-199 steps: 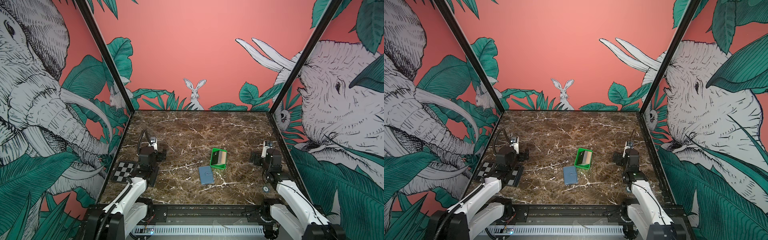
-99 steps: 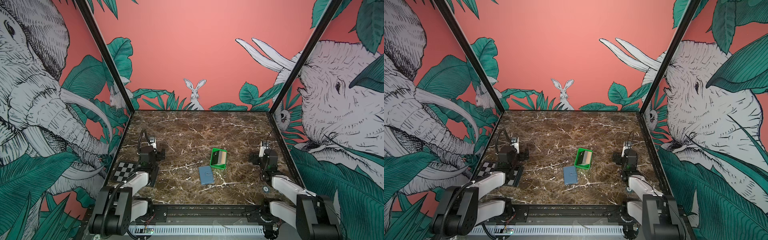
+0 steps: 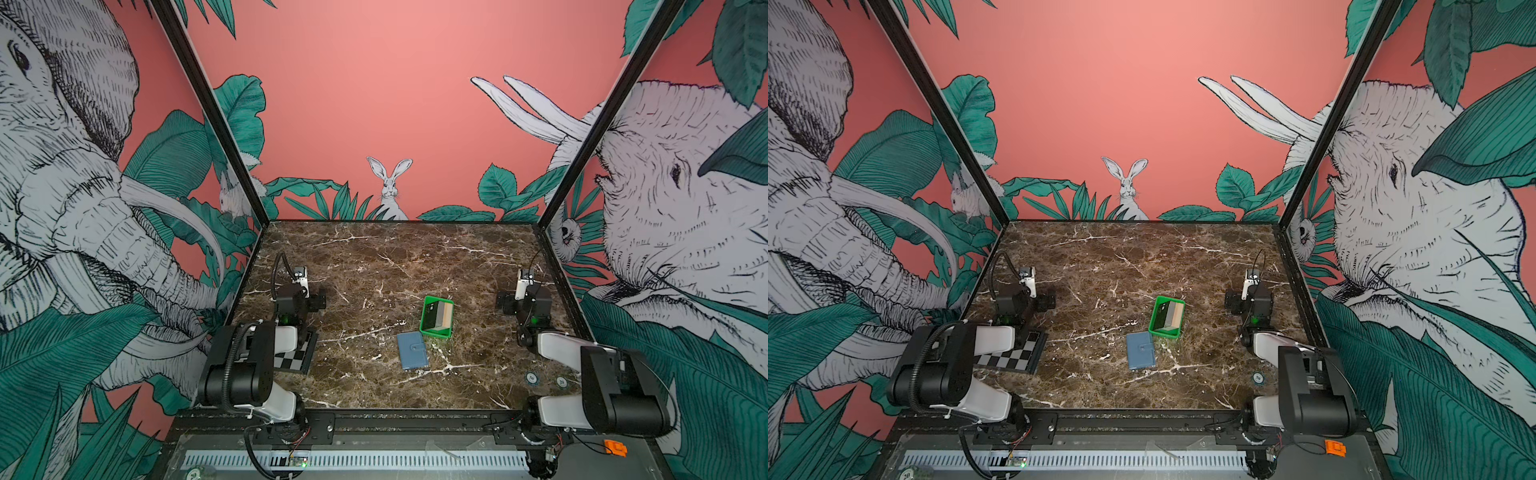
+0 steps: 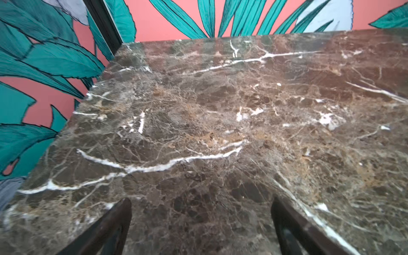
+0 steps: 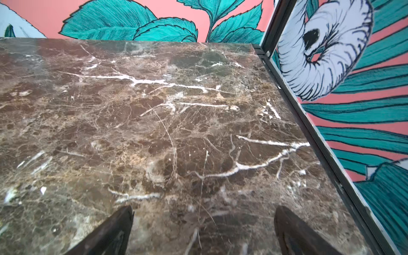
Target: Put the credit cards into the card holder
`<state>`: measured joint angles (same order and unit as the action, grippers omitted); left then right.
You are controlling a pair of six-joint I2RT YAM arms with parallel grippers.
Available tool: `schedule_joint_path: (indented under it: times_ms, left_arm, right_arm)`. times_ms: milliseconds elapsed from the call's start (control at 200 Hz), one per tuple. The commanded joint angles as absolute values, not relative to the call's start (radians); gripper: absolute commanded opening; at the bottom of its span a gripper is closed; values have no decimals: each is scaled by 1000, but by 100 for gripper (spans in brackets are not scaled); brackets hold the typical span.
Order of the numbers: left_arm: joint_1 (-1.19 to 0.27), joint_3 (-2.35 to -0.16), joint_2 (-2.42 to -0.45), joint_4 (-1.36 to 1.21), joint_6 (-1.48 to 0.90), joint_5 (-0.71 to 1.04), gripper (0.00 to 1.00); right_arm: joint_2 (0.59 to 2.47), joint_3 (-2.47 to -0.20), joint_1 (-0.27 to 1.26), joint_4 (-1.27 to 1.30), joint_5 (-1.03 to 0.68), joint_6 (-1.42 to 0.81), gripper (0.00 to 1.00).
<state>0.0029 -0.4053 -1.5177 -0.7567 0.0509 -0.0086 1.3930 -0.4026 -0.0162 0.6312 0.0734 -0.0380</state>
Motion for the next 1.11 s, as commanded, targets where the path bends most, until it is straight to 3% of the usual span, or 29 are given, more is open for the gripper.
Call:
schedule_joint_path:
  times_ms: [0,80,150,690,825,1100]
  left_arm:
    - [9,-415,-1510,-830,76,36,99]
    - [5,-391,-1547,-901,86,52,99]
    - [5,-391,-1563,-930,92,66,99]
    - [-9,-408,-1552,-876,101,35,99]
    - [-9,-407,-1551,-876,101,35,99]
    - [-9,-408,-1551,-875,100,34,99]
  right_arm:
    - [1473,-385,-22,832,43,-44,98]
    - [1548,-357,-22,974,30,-48,98]
    - [1514,-378,-23,868,27,-40,98]
    - [1523,-391,-19,859,-4,-21,98]
    - [1528,-393,-25,861,-186,44,98]
    - [1527,-395,-26,859,-182,46,98]
